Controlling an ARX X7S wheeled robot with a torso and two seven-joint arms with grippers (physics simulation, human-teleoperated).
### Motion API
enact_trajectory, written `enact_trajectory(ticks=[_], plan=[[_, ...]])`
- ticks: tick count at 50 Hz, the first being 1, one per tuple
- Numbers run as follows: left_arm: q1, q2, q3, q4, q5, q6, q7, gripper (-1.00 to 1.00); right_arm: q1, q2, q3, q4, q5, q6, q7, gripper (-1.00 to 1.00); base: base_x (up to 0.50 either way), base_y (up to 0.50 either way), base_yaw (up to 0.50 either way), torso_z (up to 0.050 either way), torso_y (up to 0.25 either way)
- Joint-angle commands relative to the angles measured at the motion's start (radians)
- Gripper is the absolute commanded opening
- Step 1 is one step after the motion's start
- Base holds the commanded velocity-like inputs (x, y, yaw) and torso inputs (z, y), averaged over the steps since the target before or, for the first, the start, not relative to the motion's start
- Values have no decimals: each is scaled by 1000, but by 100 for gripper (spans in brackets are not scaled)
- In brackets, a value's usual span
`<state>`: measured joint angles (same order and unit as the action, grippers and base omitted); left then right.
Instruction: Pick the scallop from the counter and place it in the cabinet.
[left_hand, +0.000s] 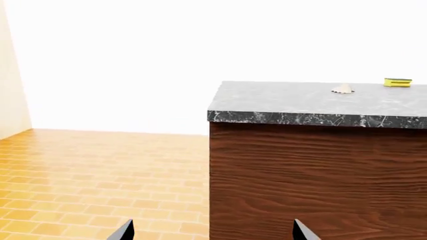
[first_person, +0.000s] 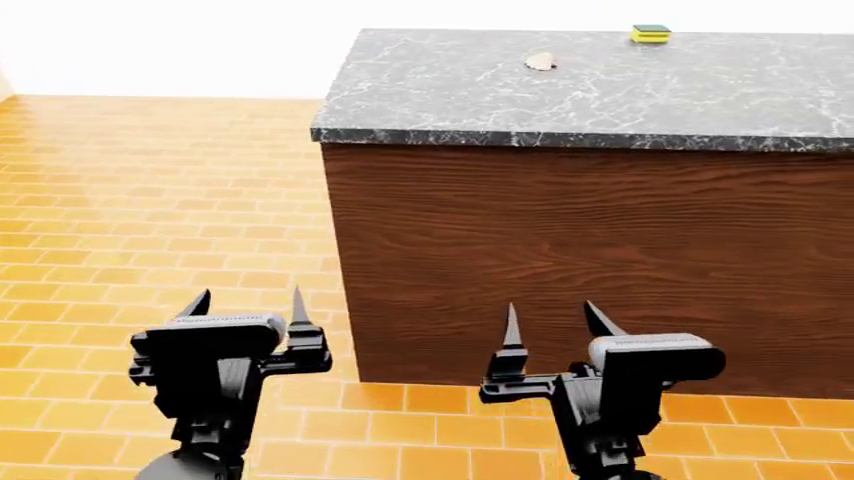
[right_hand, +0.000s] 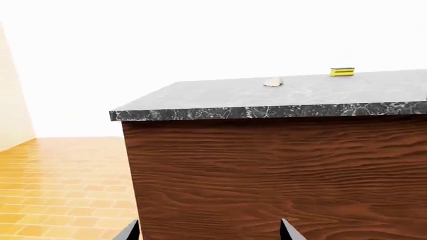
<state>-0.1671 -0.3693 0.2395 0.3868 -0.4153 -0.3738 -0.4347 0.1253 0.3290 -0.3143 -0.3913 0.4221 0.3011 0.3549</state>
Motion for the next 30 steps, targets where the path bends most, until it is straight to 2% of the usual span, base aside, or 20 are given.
enact_trajectory(ticks=[1, 11, 19, 30], plan=[[-88, -45, -44, 150, -90, -176, -40, 100, 90, 29, 18, -193, 97, 180, 47, 100, -144, -6, 0, 50, 29], [-190, -77, -104, 210, -195, -298, -58, 100, 187, 34, 64, -282, 227, 324, 98, 100, -55, -2, 0, 50, 31], [-348, -107, -161, 223, -334, -461, -80, 100, 378, 61, 188, -292, 434, 508, 178, 100, 0, 0, 0, 50, 31], [-538, -152, -134, 178, -360, -552, -55, 100, 573, 125, 292, -218, 568, 624, 218, 100, -12, -90, 0, 50, 16]])
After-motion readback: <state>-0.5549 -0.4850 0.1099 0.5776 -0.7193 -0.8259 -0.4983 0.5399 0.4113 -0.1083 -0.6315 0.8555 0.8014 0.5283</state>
